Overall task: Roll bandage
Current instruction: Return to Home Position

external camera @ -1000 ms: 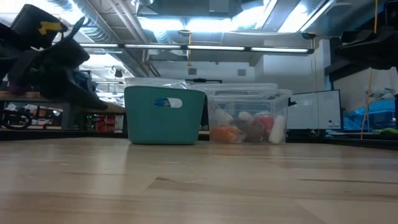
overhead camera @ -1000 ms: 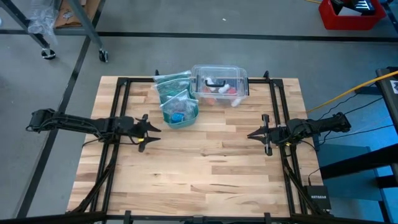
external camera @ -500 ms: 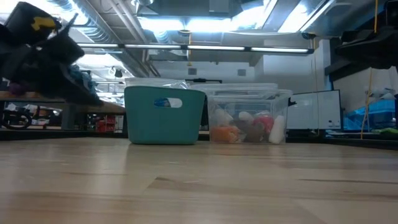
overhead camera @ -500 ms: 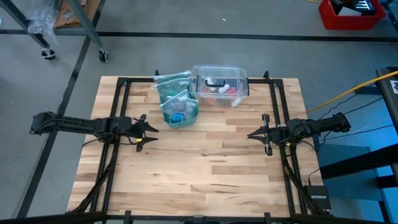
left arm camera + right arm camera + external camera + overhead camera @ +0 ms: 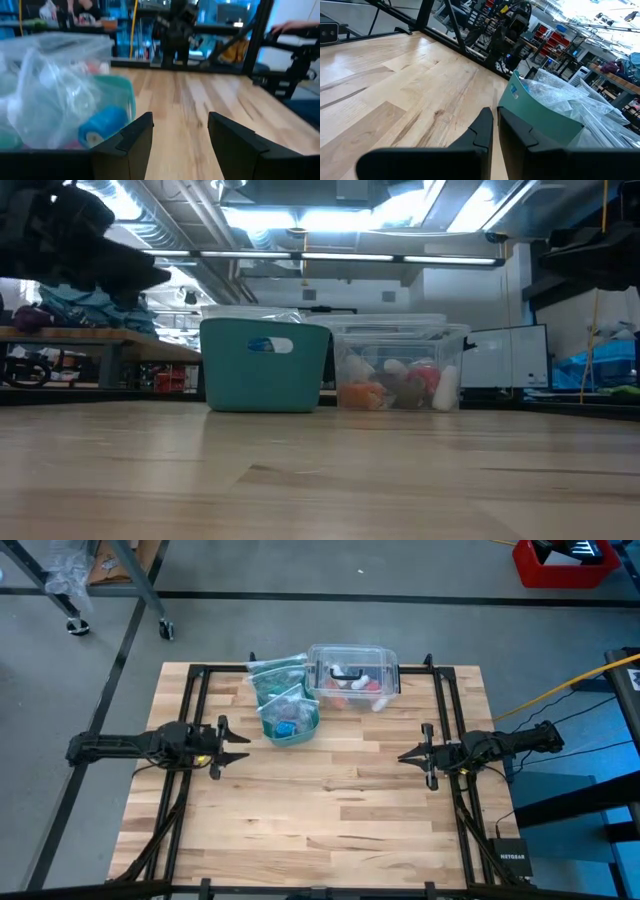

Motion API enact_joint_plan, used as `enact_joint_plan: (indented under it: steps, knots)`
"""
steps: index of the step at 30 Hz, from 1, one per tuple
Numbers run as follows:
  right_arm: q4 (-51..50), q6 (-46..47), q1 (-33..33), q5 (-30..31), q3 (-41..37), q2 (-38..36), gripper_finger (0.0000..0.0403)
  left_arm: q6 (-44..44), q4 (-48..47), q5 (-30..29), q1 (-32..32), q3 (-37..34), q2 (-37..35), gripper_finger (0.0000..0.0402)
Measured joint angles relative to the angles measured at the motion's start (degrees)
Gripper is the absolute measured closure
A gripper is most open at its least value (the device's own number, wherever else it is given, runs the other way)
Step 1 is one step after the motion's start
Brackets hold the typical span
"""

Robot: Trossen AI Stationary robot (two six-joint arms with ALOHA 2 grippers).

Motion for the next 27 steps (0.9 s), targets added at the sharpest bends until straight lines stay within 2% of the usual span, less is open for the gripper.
enact_joint_plan:
  steps: [6,27]
  knots:
    - [0.02,0.00,0.00,0.00,0.00,0.00,0.0371,0.00,-0.04,0.00,0.00,0.00,-4.86,0.0219]
    - [0.07,0.00,0.00,-0.02,-0.09,-0.01,0.0371,0.00,-0.07,0.00,0.06,0.00,-4.75,0.0219]
